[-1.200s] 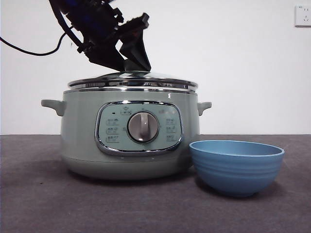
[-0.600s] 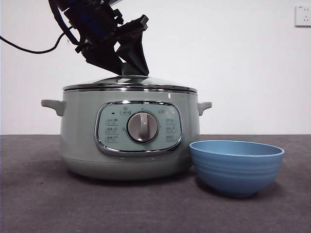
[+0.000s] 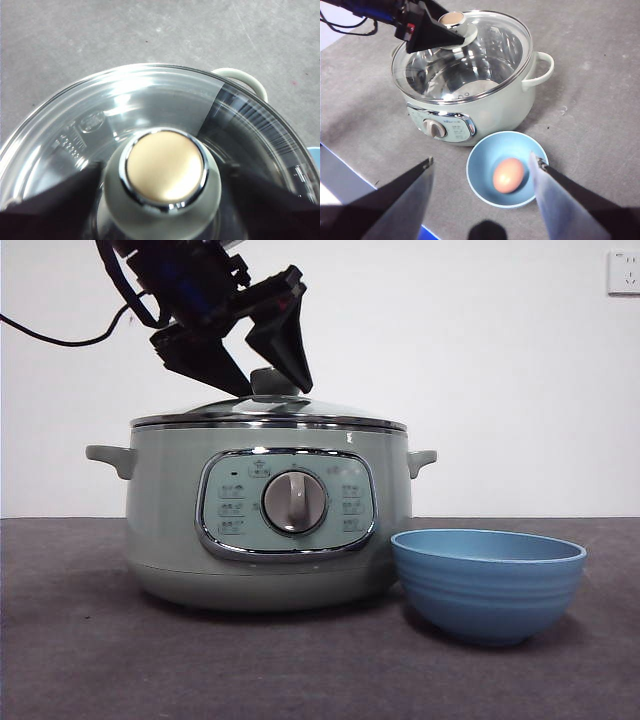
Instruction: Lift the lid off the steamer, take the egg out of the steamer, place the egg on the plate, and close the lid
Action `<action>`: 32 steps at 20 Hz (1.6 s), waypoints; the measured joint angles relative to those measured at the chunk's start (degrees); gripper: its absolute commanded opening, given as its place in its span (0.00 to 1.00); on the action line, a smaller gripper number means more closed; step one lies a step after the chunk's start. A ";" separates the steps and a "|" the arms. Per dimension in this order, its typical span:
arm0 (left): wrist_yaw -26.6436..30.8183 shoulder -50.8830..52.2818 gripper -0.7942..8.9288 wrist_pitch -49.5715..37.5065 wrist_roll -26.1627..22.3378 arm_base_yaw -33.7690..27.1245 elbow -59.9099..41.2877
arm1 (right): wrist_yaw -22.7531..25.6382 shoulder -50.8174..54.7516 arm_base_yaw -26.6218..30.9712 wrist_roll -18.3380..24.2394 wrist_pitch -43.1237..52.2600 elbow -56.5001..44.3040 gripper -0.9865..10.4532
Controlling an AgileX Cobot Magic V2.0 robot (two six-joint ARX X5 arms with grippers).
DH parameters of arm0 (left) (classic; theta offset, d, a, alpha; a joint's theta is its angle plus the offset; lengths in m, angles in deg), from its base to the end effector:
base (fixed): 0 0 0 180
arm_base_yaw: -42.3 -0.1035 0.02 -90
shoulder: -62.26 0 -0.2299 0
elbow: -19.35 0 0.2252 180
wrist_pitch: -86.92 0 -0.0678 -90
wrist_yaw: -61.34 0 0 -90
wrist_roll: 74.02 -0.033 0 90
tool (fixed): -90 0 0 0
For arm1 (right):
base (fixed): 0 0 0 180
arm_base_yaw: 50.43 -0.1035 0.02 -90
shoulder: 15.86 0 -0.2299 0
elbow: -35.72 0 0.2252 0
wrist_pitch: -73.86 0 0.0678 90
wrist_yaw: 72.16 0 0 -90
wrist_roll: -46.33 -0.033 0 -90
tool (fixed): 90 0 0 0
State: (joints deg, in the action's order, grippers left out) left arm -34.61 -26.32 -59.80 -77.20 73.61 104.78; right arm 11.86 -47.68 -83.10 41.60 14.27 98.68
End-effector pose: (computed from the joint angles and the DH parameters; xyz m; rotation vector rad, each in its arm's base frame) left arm 0.2717 -0.1693 0.2612 0.1938 0.6139 -0.6457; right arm 0.0873 0.0600 0.2932 -0.0389 0.5188 0.6392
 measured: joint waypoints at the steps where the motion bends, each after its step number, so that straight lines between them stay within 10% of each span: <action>1: -0.02 0.68 0.64 0.72 0.04 0.00 0.15 | 0.00 0.00 0.00 0.00 -0.02 0.00 0.37; 7: -0.50 9.49 0.63 12.90 0.24 0.00 7.41 | 0.00 0.00 0.00 0.00 -0.02 0.00 0.37; 15: -6.34 25.07 0.62 50.25 0.24 0.00 13.73 | -1.18 0.00 0.00 0.00 -1.99 0.00 0.37; 17: -6.49 28.37 0.49 55.58 0.24 0.00 13.73 | -4.04 -0.11 0.00 0.00 -3.61 0.00 0.36; 22: -6.49 31.50 0.06 58.66 0.24 0.00 13.81 | -6.03 -0.57 0.00 -0.17 -6.88 0.00 0.25; 24: -6.49 31.36 0.07 58.69 0.22 0.00 13.81 | -6.03 -0.74 0.00 -0.26 -7.63 0.00 0.06; 32: -6.40 31.34 0.08 58.66 0.22 0.00 13.81 | -6.01 -0.85 0.00 -0.28 -8.59 0.00 0.09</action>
State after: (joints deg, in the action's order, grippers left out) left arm -41.02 5.02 -1.14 -76.98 73.61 118.59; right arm 5.85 -48.53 -83.10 41.31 5.68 98.68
